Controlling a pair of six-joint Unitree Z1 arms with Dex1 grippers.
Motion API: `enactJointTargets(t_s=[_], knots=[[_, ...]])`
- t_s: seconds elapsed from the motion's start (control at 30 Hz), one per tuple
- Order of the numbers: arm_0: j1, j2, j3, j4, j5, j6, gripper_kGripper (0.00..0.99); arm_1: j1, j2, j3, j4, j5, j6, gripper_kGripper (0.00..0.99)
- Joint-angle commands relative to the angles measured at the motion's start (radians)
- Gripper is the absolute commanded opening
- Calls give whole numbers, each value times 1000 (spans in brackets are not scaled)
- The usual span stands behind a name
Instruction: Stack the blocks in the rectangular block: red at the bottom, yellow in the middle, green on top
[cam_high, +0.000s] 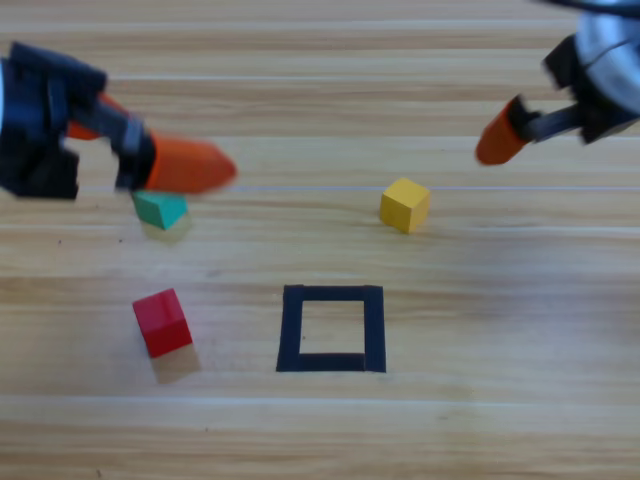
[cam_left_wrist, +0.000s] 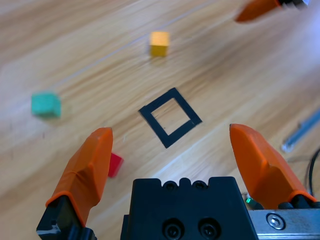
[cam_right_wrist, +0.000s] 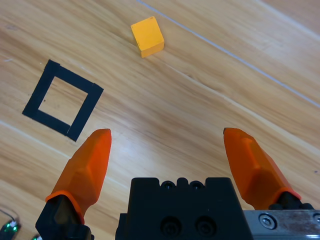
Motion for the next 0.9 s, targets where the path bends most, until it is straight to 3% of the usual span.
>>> enactJointTargets(t_s=[0.03, 0.13, 0.27, 0.43, 0.5, 0.63, 0.9], knots=[[159, 94, 11, 102, 44, -311, 990, 1, 244, -141, -6, -60, 67, 988], [213, 113, 10, 180, 44, -457, 990, -4, 310, -251, 52, -70, 139, 989], [256, 170, -1, 266, 44, -618, 990, -4, 389, -409, 178, -86, 386, 989], [260, 379, -133, 415, 35, -736, 988, -13, 499, -524, 230, -67, 643, 988], [260, 459, -183, 455, 15, -754, 988, -13, 600, -664, 327, -60, 756, 988], [262, 511, -193, 452, -28, -777, 988, -7, 867, -1116, 648, -54, 905, 989], [288, 563, -196, 439, -132, -882, 979, -7, 929, -1118, 638, -40, 988, 988]])
